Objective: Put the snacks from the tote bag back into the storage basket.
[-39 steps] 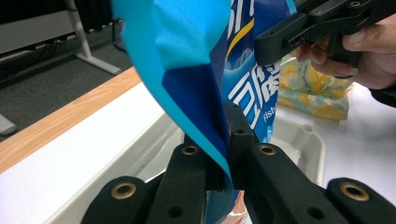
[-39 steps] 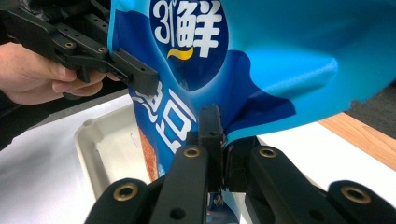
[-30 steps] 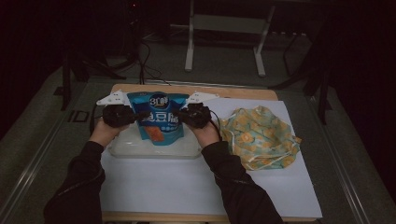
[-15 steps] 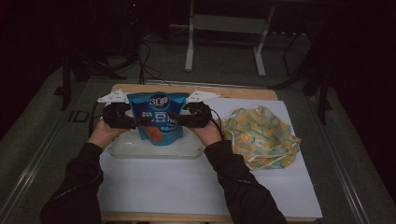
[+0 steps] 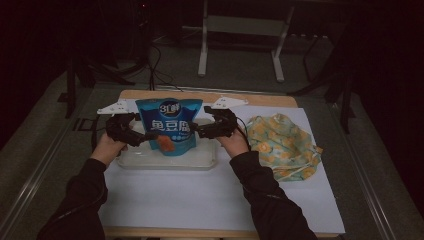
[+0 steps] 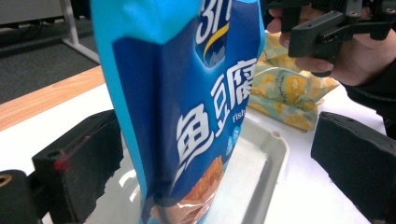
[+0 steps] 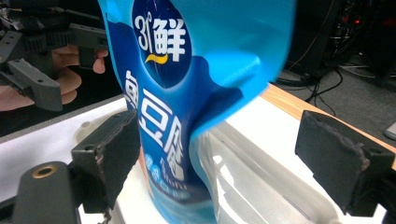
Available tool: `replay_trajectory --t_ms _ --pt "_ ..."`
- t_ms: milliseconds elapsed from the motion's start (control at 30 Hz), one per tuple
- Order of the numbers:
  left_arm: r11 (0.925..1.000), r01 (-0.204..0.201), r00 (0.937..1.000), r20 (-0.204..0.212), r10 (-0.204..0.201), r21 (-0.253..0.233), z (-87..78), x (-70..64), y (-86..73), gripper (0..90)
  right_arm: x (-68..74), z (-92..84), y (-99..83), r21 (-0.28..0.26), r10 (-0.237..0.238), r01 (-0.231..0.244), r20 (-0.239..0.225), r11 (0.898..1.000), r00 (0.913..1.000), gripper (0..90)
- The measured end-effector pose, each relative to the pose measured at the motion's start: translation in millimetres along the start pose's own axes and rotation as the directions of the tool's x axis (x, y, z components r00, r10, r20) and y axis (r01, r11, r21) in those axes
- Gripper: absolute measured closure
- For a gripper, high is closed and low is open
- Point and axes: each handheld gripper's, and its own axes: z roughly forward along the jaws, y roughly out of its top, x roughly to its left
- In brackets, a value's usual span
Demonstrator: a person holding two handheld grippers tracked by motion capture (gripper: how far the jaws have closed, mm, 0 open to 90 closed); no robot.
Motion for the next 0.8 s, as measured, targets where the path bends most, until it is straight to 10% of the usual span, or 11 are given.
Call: replay_trajectory --t_ms 800 --pt "0.9992 0.028 0.9988 -0.04 -0.029 -0.027 -32.7 -26.3 -36.1 3.2 -16.5 -75.8 -26.8 0.024 -0.027 0.026 0.045 0.999 0.9986 14.7"
